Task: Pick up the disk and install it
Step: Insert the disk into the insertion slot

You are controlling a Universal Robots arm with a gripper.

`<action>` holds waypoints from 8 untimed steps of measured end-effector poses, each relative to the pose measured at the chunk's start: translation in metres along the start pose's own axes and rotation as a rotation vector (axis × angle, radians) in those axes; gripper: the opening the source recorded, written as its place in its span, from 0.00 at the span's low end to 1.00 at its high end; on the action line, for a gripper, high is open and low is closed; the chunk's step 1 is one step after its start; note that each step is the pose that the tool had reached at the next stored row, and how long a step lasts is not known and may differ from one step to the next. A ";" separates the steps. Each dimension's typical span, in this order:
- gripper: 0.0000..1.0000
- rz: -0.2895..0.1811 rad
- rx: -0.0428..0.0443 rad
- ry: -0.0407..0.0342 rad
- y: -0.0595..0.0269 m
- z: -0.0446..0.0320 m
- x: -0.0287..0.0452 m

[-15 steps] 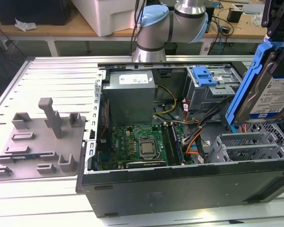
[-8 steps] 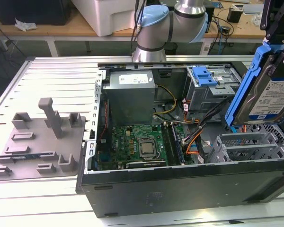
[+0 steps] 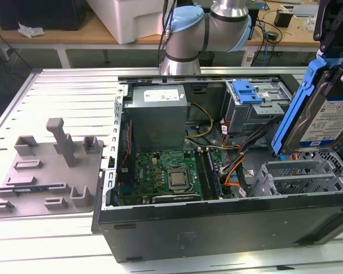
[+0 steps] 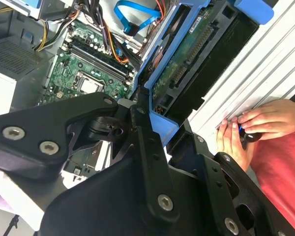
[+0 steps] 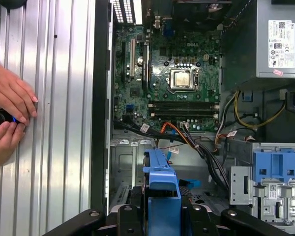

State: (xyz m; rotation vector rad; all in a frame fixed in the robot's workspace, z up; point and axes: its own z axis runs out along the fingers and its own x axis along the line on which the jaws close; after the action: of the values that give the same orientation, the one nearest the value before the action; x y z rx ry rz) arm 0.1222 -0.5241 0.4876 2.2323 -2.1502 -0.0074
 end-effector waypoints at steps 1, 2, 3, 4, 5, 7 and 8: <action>0.37 0.000 0.0000 -0.0002 -0.0002 0.0003 0.0000; 0.37 0.000 0.0000 -0.0006 -0.0003 0.0005 0.0000; 0.37 0.000 0.0000 -0.0015 -0.0005 0.0008 0.0000; 0.37 0.000 0.0000 -0.0024 -0.0006 0.0010 0.0000; 0.37 0.000 0.0001 -0.0035 -0.0007 0.0012 0.0000; 0.37 0.000 0.0002 -0.0052 -0.0009 0.0020 -0.0001; 0.37 0.000 0.0002 -0.0055 -0.0009 0.0023 -0.0001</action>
State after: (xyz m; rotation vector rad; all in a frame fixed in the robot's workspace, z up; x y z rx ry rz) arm 0.1231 -0.5241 0.4853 2.2353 -2.1528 -0.0133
